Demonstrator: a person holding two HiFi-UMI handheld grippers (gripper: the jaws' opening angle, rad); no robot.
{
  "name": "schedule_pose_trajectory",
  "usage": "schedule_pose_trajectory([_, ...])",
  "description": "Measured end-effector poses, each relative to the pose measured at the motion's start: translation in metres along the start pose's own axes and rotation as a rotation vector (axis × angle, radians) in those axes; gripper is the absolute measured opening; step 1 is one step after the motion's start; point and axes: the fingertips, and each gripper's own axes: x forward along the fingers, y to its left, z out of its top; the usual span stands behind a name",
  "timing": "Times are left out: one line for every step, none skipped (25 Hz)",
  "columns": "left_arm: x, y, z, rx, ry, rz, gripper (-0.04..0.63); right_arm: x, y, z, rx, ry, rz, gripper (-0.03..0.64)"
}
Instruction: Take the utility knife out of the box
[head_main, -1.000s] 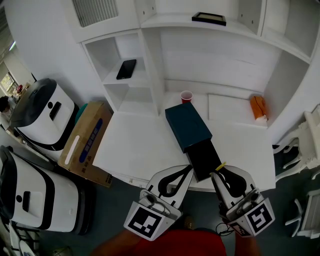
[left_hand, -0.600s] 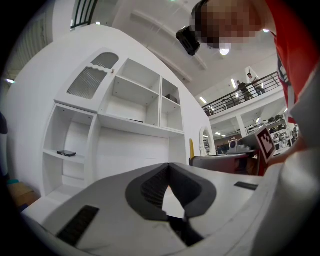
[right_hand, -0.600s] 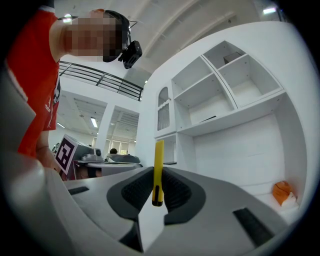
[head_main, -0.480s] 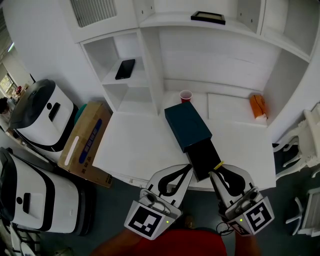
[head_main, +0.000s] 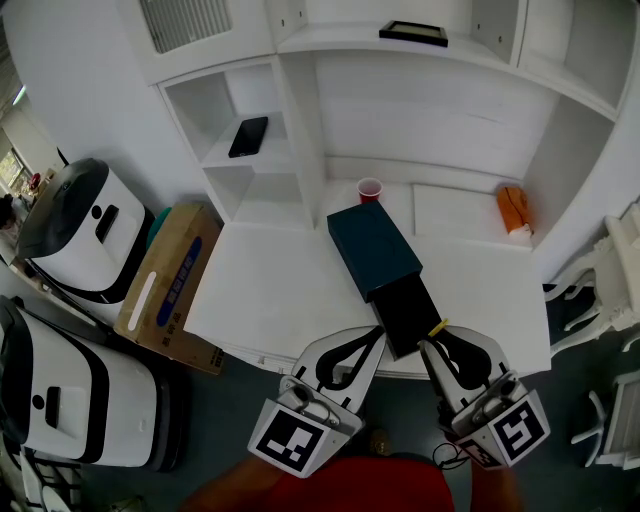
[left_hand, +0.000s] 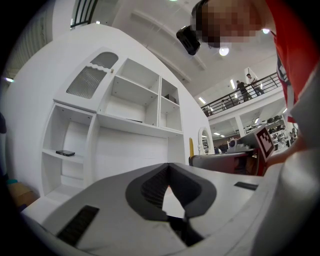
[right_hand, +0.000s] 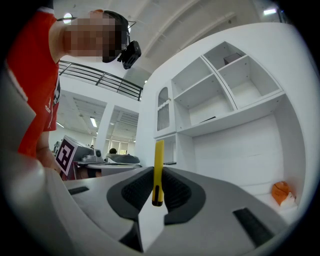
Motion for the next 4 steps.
schedule_pose_trajectory([-0.0001,-0.0006,0.0,0.001,0.001,-0.001,0.037,-0.0003,0.0002,0.0003,0.0,0.0,0.0,0.072])
schedule_pose_trajectory([-0.0001,-0.0011,0.0,0.002,0.002,-0.002,0.037,-0.0006,0.0003,0.0005,0.001,0.0,0.0,0.072])
schedule_pose_trajectory([0.0,-0.0016,0.0001,0.002,0.003,-0.003,0.037,-0.0009,0.0004,0.0007,0.001,-0.001,0.001,0.072])
schedule_pose_trajectory([0.0,-0.0021,0.0002,0.003,0.003,-0.003,0.036,-0.0012,0.0005,0.0009,0.002,-0.001,0.001,0.072])
